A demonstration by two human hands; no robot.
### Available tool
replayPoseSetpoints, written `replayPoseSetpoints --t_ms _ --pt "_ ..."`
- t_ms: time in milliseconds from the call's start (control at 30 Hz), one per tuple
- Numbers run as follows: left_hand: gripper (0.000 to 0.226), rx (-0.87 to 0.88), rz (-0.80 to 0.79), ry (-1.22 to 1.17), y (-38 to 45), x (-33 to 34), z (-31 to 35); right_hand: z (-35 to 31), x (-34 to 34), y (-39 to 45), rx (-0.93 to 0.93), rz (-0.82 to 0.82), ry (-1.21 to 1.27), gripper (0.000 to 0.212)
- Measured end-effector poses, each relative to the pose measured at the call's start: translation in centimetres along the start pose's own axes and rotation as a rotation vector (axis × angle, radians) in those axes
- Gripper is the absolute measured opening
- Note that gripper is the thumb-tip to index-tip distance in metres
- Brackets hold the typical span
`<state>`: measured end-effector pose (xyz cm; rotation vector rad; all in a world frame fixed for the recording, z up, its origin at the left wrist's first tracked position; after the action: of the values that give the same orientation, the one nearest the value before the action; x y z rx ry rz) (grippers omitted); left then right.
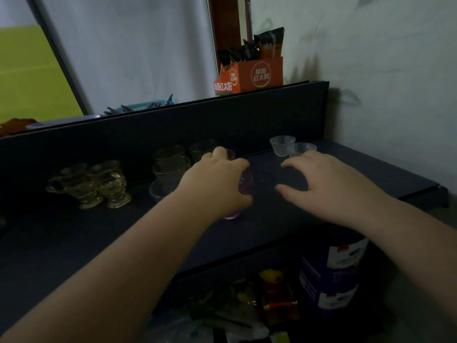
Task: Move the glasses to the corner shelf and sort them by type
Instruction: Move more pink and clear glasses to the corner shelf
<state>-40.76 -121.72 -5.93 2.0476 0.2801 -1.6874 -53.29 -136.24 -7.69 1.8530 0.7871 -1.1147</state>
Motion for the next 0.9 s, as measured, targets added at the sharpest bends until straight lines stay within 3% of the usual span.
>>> replayPoseSetpoints --t_ms 333,533,733,900 --pt "0.074 -0.057 0.058 0.117 -0.3 0.8 0.6 1.0 -1.0 -2.4 0.004 -0.017 -0.006 0.065" --pt "0.085 -0.112 0.111 0.066 -2.8 -0.3 0.3 0.5 -0.5 -3.4 0.002 -0.057 -0.032 0.068" --pt "0.090 -0.216 0.230 0.013 -9.4 -2.7 -2.1 -4.1 -0.4 -5.0 -0.056 -0.044 0.003 0.064" --pt "0.095 -0.365 0.166 -0.010 -16.3 -2.8 -7.1 -11.2 -0.3 -6.7 -0.147 -0.006 0.021 0.061"
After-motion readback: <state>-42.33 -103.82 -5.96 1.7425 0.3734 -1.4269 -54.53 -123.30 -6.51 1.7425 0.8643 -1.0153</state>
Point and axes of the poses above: each hand's wrist, its own y-axis towards the middle knuckle, its own x-axis out of the palm, z = x × y, the point moved 4 cm from there along y, towards the middle knuckle, and after that the axes turned 9 degrees about x, right-handed, at the moved point
